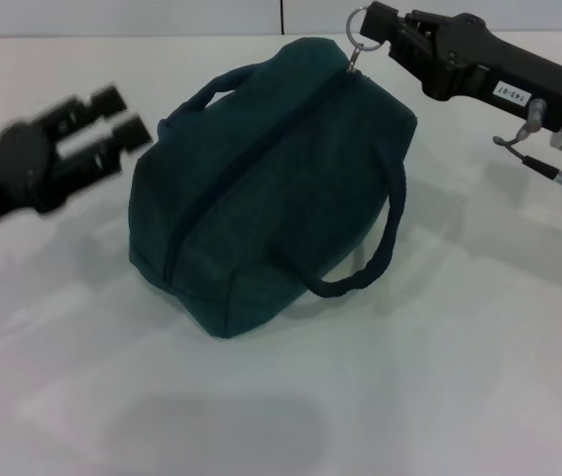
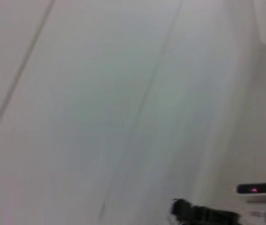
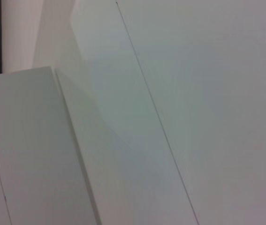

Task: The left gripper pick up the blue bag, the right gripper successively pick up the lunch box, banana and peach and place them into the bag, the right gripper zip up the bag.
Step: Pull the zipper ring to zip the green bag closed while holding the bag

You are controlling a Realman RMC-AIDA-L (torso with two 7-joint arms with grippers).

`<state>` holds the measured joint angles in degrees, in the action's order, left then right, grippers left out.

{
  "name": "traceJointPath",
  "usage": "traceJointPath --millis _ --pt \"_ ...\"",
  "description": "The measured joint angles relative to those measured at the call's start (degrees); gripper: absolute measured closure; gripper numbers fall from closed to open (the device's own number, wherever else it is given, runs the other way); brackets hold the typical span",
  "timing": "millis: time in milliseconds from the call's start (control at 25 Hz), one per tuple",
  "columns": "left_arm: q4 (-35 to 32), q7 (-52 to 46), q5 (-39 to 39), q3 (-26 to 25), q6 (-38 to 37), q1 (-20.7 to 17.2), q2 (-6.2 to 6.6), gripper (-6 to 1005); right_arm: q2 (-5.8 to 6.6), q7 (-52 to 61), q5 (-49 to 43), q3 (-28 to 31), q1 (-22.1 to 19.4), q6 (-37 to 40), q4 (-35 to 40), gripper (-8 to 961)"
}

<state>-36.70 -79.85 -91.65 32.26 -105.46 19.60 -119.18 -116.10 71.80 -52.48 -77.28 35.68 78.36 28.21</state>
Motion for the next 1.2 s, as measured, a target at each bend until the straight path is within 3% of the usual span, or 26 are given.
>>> traceJointPath --millis 160,280,320,360,520,640,800,1200 --pt "-17.4 -19.0 -2.5 6.1 0.7 2.6 0.04 307 -0.01 0.1 0.6 0.0 0.1 -1.6 0.0 944" --pt "-34.2 -36.4 -9.5 12.0 4.2 5.5 -0.20 311 0.03 0.3 1.0 -0.1 0.4 -2.2 0.0 944" --pt "-42.9 -46.1 -15.5 16.6 6.5 7.7 -0.22 312 0.01 0.3 1.0 -0.1 0.7 -2.5 0.0 944" --pt "-42.9 -46.1 -15.5 16.6 6.5 7.7 -0.22 313 0.01 0.3 1.0 -0.1 0.7 -2.5 0.0 944" --pt "-54.2 -60.9 -26.0 27.7 8.7 13.0 -0.27 317 -0.05 0.3 1.1 -0.1 0.8 -3.0 -0.1 944" --pt "-57.9 -67.1 -31.6 34.9 10.5 15.1 -0.32 321 -0.07 0.4 1.1 -0.2 1.0 -3.4 -0.1 944" --pt "-61.3 -71.3 -36.7 41.9 13.4 15.2 -0.37 325 -0.09 0.4 1.1 -0.8 1.2 -3.5 -0.3 944" --pt "-62.8 -70.7 -41.4 45.4 16.7 13.8 -0.42 336 0.01 0.4 1.3 -2.2 1.6 -3.1 -0.8 944"
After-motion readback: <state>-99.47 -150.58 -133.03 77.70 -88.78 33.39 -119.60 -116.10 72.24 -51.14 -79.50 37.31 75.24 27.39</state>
